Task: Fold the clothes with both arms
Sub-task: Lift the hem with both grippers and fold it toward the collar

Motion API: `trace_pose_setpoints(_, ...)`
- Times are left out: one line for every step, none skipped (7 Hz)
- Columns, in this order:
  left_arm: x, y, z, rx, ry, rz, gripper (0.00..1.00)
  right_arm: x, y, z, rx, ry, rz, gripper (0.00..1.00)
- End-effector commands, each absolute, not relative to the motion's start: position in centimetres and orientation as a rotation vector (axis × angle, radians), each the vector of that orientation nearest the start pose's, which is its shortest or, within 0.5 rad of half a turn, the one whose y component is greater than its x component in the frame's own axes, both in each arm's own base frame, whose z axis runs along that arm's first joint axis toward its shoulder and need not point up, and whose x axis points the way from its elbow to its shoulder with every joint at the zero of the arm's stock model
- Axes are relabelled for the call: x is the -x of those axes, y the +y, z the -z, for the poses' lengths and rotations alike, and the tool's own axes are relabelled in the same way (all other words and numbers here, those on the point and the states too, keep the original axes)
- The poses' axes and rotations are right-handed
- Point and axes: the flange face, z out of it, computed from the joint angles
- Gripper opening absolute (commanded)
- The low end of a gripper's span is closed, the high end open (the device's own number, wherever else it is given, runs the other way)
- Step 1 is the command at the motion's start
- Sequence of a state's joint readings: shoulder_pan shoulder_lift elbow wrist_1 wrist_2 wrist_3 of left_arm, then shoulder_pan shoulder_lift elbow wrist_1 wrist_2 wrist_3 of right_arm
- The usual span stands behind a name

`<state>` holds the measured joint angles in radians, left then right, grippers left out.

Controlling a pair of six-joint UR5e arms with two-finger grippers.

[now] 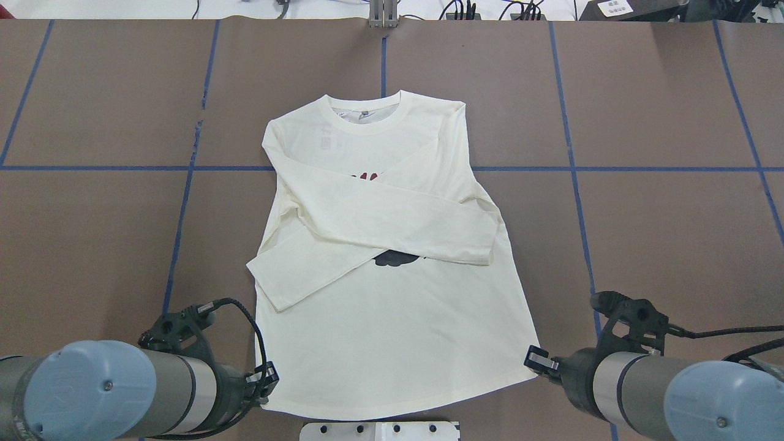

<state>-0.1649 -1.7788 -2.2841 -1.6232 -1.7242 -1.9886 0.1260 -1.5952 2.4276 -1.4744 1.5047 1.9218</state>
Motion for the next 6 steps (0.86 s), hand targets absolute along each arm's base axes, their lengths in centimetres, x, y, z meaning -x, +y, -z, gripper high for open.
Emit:
trace_pose_setpoints(-41.2, -28.4, -19.8, 0.052, 1.057, 0.427, 0.00, 36.1, -25.1, -23.4, -0.051, -1.046, -0.548, 0.00)
trace_pose_setpoints(-40.9, -34.8, -19.9, -0.031, 1.041, 0.469, 0.00, 38.0, -30.9, -22.8, -0.106, -1.031, -0.546, 0.00)
trace_pose_setpoints(-40.5, -40.6, -20.6, -0.110, 1.014, 0.472, 0.00, 39.5, -37.7, -23.6, -0.105, -0.982, -0.527, 0.00)
trace_pose_setpoints(-40.4, -44.6, -23.1, -0.148, 1.007, 0.481, 0.00, 40.2, -43.2, -24.5, -0.156, -0.928, -0.513, 0.00)
trace_pose_setpoints(-41.0, -48.3, -26.2, -0.179, 1.022, 0.509, 0.00, 40.8, -46.8, -26.0, -0.186, -0.869, -0.496, 0.00)
trace_pose_setpoints(-41.6, -50.9, -29.3, -0.203, 1.030, 0.518, 0.00, 43.1, -50.4, -26.3, -0.185, -0.826, -0.511, 0.00)
